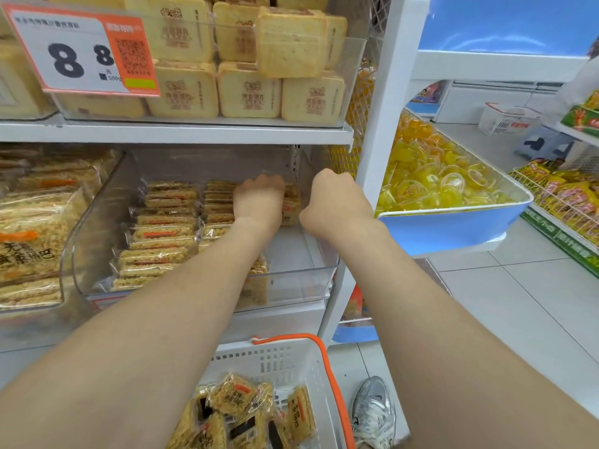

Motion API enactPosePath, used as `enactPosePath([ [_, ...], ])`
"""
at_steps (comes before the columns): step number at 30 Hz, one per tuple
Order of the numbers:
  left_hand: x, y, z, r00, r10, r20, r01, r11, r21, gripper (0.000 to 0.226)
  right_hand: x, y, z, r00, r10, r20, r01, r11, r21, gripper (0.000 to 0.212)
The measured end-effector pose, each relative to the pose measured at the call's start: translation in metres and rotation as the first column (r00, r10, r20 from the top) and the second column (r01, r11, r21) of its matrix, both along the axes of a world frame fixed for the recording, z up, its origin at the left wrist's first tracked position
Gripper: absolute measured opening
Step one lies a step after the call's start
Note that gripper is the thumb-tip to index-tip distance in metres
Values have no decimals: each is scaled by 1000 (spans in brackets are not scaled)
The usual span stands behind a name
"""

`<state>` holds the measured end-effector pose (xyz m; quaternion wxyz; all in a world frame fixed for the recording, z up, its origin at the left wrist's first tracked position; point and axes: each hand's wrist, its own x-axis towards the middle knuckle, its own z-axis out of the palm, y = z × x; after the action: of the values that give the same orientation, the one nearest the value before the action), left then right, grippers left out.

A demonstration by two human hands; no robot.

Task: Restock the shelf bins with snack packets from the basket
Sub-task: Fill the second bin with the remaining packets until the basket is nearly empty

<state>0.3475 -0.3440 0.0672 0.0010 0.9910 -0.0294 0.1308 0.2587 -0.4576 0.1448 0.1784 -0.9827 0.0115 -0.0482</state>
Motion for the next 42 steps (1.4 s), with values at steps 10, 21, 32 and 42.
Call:
enactPosePath([
  [10, -10, 29, 1, 939, -199, -280, 142, 967, -209, 60, -6, -5, -1, 998, 56, -18, -58, 995, -76, 18],
  [21, -149, 67, 10, 879, -351, 322, 428, 878, -213, 8, -73, 31, 0, 960, 278, 38, -249, 906, -342, 31],
  [32, -240, 117, -128, 845, -493, -209, 481, 870, -109, 41, -160, 80, -66, 684, 245, -687, -594, 734, -329, 24],
  [42, -258, 107, -240, 402, -224, -888, 378, 924, -62, 77, -152, 94, -78, 656, 287, -698, -642, 699, -316, 25],
])
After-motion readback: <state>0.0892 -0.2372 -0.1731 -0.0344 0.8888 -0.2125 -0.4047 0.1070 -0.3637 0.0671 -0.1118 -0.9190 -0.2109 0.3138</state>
